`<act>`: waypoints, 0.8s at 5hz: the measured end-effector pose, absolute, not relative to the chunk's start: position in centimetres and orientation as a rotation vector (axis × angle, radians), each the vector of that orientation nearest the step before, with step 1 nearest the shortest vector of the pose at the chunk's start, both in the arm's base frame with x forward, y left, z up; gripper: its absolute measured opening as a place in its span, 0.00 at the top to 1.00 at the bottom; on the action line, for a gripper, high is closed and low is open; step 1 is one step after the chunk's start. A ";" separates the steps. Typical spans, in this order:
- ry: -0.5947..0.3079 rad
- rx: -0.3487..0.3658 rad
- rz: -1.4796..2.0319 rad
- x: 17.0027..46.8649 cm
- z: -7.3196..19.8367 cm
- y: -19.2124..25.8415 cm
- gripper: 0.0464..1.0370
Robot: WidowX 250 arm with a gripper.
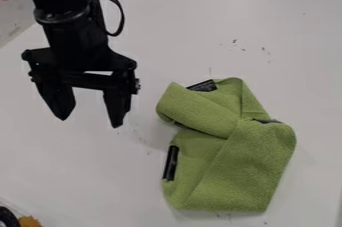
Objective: Move the cloth
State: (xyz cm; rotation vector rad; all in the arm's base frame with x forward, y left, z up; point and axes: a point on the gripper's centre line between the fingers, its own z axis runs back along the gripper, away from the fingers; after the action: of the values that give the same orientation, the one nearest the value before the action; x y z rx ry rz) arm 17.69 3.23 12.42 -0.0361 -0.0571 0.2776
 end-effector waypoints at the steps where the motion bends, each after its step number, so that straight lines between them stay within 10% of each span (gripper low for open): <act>1: -0.044 -0.035 0.300 17.6 12.1 3.1 0.04; 4: -0.129 0.033 0.918 22.2 12.2 -1.9 0.04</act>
State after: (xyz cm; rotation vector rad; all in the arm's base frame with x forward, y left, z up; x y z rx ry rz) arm 22.24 -1.87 12.24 0.0333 -0.1289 0.9185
